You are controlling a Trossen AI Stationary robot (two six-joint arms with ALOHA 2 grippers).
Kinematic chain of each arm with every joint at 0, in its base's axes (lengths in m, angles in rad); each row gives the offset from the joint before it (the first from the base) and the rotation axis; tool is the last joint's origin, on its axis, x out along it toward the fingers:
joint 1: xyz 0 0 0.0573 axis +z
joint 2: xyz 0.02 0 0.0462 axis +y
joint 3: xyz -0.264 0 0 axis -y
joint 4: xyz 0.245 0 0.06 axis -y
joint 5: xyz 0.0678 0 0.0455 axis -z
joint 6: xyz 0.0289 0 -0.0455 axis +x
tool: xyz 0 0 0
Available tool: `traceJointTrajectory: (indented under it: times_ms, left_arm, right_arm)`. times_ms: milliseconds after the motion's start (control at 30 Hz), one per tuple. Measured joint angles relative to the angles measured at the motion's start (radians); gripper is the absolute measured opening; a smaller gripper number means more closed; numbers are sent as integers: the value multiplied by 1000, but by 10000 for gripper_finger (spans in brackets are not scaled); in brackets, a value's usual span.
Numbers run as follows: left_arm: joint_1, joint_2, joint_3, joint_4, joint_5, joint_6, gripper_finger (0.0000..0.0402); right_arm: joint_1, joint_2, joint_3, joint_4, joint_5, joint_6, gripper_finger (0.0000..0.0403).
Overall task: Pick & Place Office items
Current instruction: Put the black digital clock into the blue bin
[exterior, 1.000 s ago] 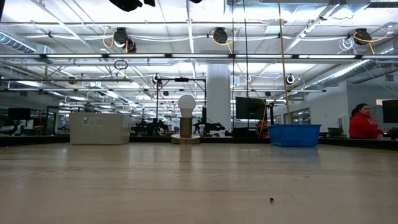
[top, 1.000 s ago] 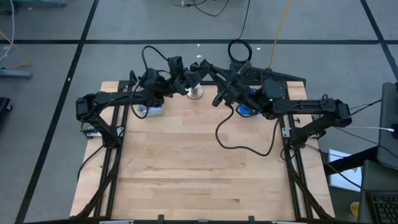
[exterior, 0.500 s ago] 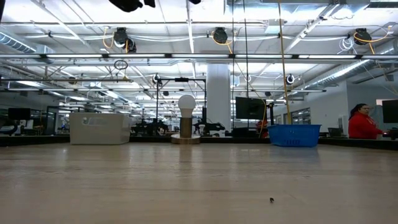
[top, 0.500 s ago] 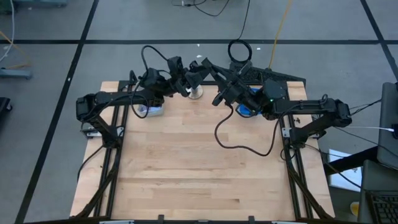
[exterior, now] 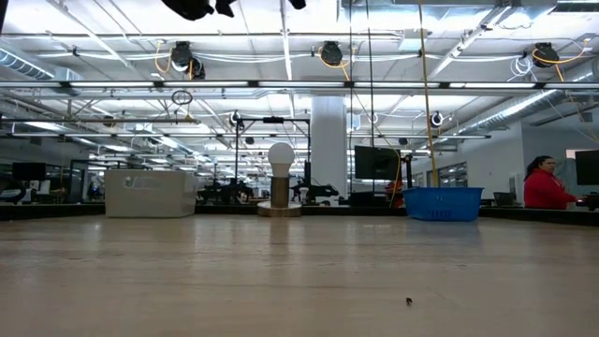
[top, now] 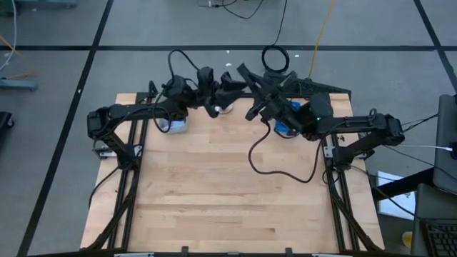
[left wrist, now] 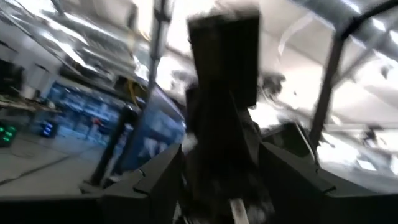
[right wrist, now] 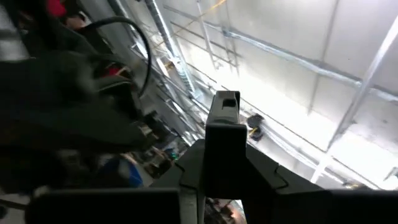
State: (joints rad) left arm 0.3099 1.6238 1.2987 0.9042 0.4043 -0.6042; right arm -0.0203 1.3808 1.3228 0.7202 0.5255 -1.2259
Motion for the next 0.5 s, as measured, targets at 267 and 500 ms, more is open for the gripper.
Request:
traceJointTrajectory:
  times_ms: [267,500]
  left_arm:
    - [-3,-1,0,-216,162,119,286]
    - [-24,0,0,-460,175,381,332]
  right_arm:
    - [27,-17,22,8,160,-96,52]
    - [28,-57,123,-176,452,-89,54]
